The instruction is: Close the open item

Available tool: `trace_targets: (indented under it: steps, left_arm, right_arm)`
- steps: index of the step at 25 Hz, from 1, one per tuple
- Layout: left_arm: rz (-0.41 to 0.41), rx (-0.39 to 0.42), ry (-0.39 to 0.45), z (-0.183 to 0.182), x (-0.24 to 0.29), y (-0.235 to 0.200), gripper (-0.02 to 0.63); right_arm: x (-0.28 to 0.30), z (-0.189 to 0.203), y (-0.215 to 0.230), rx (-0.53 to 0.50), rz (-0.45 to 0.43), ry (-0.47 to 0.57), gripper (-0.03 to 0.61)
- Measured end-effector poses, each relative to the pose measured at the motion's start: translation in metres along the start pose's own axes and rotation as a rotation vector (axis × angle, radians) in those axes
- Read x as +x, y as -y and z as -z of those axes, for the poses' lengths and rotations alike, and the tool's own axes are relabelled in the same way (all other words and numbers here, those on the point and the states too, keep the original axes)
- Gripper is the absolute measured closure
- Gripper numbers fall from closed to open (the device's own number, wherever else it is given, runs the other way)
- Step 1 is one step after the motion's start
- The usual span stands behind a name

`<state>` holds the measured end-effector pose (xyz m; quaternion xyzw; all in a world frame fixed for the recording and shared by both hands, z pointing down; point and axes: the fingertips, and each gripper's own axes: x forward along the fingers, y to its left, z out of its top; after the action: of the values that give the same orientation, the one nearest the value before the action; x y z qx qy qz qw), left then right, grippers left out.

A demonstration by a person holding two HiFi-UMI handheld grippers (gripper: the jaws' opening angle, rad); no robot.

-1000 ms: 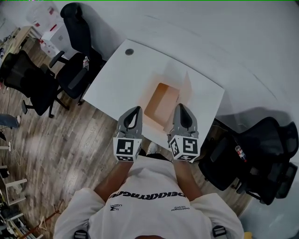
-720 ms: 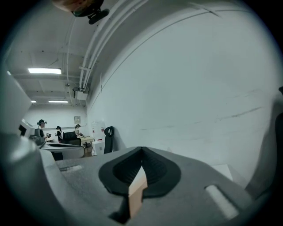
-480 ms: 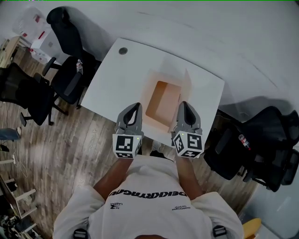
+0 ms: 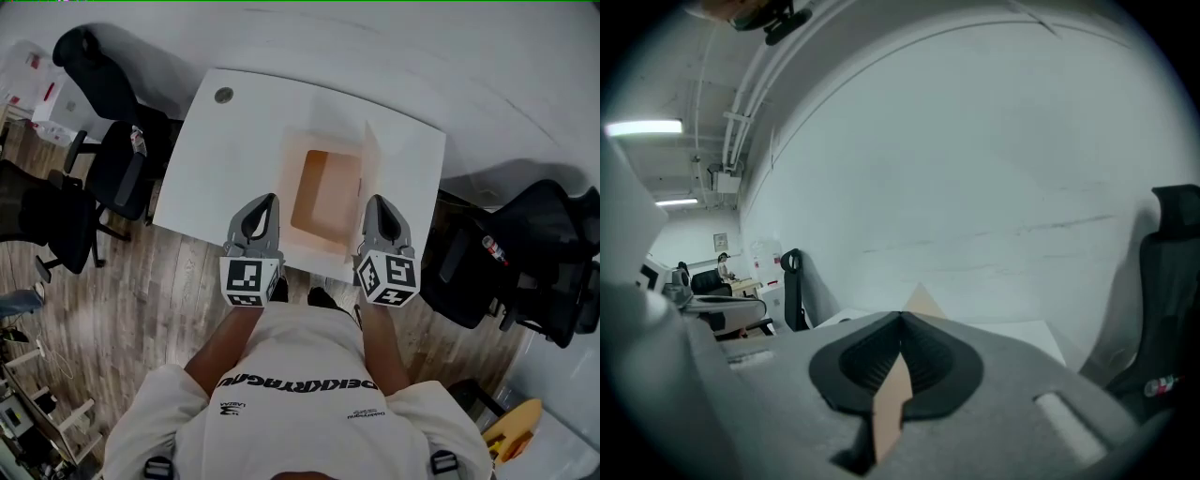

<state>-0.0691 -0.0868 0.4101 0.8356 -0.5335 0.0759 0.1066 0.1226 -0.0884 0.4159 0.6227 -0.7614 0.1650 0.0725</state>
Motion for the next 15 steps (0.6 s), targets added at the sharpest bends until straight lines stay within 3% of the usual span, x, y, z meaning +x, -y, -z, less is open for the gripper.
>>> trace_targets:
  steps: [15]
  left_arm:
    - [0.039,-0.014,-0.061,0.027,0.024,-0.014,0.615]
  right_arm:
    - [0.028,0.033,0.012,0.025,0.026,-0.123,0.581]
